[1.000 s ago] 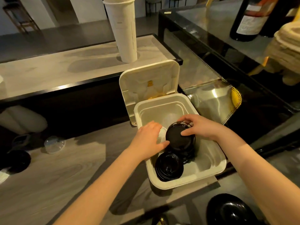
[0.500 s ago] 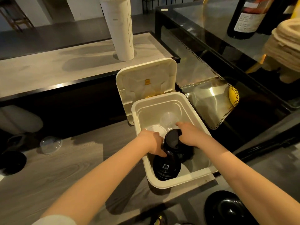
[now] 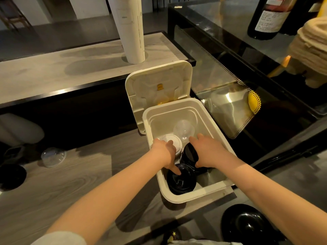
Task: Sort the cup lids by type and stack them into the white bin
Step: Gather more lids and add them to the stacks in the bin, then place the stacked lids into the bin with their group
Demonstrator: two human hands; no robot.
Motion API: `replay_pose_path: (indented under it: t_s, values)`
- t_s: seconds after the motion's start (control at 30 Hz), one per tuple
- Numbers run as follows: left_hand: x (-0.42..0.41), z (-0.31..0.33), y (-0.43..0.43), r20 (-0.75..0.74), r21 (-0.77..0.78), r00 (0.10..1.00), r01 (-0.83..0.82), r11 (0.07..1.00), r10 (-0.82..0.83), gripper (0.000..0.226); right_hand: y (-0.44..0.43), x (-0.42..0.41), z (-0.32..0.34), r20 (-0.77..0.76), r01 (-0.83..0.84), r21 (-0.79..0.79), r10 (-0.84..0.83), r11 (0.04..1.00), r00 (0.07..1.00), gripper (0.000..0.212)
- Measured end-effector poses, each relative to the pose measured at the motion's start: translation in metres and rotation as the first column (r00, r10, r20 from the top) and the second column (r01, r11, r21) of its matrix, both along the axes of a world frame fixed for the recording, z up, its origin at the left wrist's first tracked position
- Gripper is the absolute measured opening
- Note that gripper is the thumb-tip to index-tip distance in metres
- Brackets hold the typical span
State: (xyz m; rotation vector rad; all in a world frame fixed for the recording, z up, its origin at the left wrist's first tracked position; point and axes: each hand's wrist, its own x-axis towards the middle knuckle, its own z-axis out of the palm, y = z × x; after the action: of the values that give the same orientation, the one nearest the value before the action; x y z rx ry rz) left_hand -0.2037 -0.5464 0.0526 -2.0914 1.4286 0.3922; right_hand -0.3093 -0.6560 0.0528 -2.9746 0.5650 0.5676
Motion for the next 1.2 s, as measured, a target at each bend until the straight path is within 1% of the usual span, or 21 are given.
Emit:
replay_pose_path:
  t_s: [0.07, 0.1, 0.2, 0.37, 0.43, 0.53, 0.63, 0.7, 0.8, 0.9, 0.97, 1.07, 1.2]
  values:
    - [-0.001, -0.001, 0.000, 0.010, -0.002, 1.000, -0.005, 1.000, 0.005, 0.103, 0.006, 0.000, 0.000, 0.016, -0.023, -0.052, 0.024, 0.998, 1.000, 0.083]
    - [-0.001, -0.001, 0.000, 0.013, -0.005, 1.000, -0.007, 1.000, 0.007, 0.102, 0.008, 0.000, -0.001, 0.035, -0.015, -0.050, 0.017, 0.999, 0.999, 0.081]
    - [-0.002, 0.001, 0.000, 0.006, -0.011, 1.000, -0.012, 1.000, 0.013, 0.099, 0.008, -0.001, -0.005, 0.080, 0.028, 0.029, -0.031, 0.999, 0.996, 0.076]
    - [-0.001, 0.008, 0.004, -0.002, -0.024, 1.000, 0.031, 0.999, -0.031, 0.079, 0.004, -0.008, -0.006, 0.089, 0.109, 0.110, -0.119, 0.988, 0.989, 0.081]
    - [0.003, 0.009, 0.009, -0.033, -0.099, 0.999, 0.029, 0.995, -0.033, 0.070, 0.005, -0.010, -0.006, 0.077, 0.132, 0.121, -0.142, 0.984, 0.987, 0.081]
    - [0.011, 0.015, 0.021, -0.097, -0.303, 0.995, 0.001, 0.953, -0.031, 0.061, 0.008, -0.014, -0.001, 0.095, 0.179, 0.162, -0.196, 0.970, 0.976, 0.082]
    - [0.019, 0.023, 0.039, -0.125, -0.493, 0.992, -0.058, 0.868, -0.005, 0.058, 0.014, -0.013, 0.014, 0.176, 0.194, 0.203, -0.230, 0.960, 0.957, 0.074]
    - [0.027, 0.028, 0.055, -0.147, -0.566, 0.988, -0.120, 0.815, 0.044, 0.056, 0.024, -0.008, 0.025, 0.254, 0.174, 0.241, -0.236, 0.955, 0.938, 0.070]
    - [0.043, 0.034, 0.087, -0.177, -0.635, 0.974, -0.224, 0.739, 0.143, 0.055, 0.049, 0.011, 0.039, 0.356, 0.119, 0.265, -0.212, 0.957, 0.910, 0.063]
    - [0.060, 0.037, 0.127, -0.208, -0.651, 0.944, -0.328, 0.684, 0.256, 0.057, 0.081, 0.036, 0.044, 0.464, 0.021, 0.250, -0.139, 0.968, 0.875, 0.057]
    - [0.073, 0.036, 0.160, -0.227, -0.636, 0.922, -0.384, 0.669, 0.313, 0.060, 0.109, 0.056, 0.047, 0.497, -0.053, 0.218, -0.064, 0.975, 0.865, 0.054]
    - [0.090, 0.030, 0.214, -0.271, -0.589, 0.873, -0.484, 0.648, 0.406, 0.062, 0.156, 0.084, 0.044, 0.503, -0.128, 0.222, -0.001, 0.967, 0.864, 0.052]
    - [0.117, 0.009, 0.285, -0.332, -0.517, 0.800, -0.597, 0.614, 0.499, 0.062, 0.219, 0.123, 0.030, 0.456, -0.187, 0.253, 0.053, 0.949, 0.888, 0.050]
